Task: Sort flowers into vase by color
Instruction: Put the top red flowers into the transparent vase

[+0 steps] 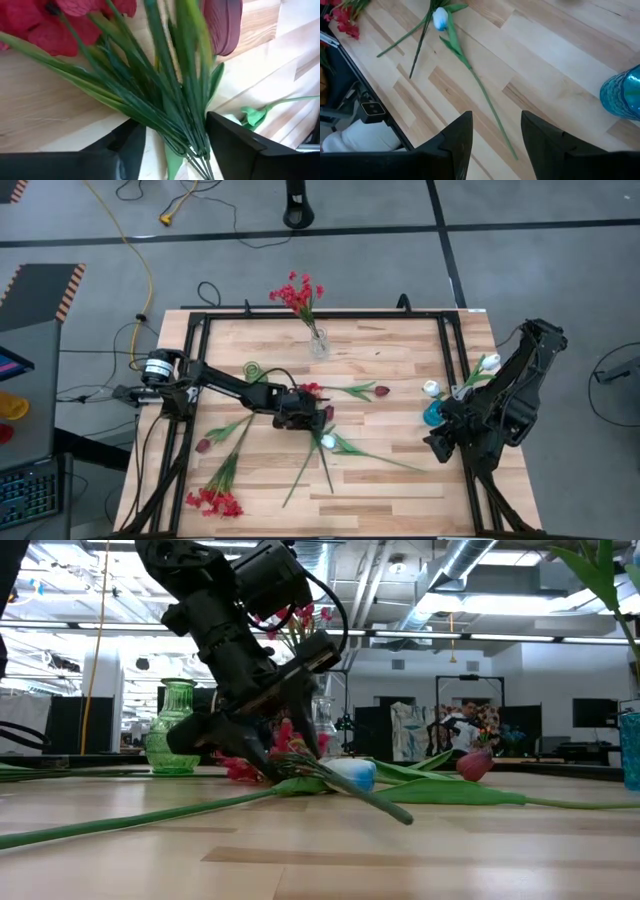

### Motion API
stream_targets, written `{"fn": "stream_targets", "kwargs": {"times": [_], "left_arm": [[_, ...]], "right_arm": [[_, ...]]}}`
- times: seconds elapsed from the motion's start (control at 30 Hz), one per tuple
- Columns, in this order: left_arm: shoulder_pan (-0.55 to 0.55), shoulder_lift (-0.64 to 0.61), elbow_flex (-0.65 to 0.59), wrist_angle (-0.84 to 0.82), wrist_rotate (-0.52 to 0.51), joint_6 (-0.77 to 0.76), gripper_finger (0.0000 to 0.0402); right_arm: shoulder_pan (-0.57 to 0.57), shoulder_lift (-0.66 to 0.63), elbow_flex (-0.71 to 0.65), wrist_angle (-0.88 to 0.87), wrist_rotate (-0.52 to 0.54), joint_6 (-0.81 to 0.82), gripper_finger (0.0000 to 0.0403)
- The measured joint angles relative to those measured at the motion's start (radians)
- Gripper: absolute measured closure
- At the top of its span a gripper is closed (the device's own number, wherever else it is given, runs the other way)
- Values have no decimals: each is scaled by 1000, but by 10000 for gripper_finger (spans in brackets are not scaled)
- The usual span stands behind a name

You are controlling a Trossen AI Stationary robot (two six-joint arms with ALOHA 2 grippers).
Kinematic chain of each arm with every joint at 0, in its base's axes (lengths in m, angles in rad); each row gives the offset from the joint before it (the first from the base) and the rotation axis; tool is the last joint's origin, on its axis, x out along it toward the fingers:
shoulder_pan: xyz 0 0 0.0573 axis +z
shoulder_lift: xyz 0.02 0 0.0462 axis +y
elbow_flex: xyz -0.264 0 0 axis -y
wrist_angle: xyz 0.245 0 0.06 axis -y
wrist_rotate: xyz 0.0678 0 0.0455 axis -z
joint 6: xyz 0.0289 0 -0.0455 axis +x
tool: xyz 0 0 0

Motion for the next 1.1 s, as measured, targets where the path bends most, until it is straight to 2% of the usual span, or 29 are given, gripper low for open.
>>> {"fn": "stream_targets", "kwargs": {"times": [0.37, 0.67, 0.9, 1.1], "left_arm": [[0, 0, 0, 1, 18, 6, 323], [0, -27, 0, 7, 48, 61, 384], [0, -112, 0, 7, -44, 143, 392], [3, -195, 0, 44, -171, 246, 390]], "right_arm": [[0, 0, 0, 0, 0, 0, 207], [0, 0, 0, -1, 0, 0, 207], [0, 0, 0, -2, 1, -10, 207], [0, 0, 0, -4, 4, -11, 207]]}}
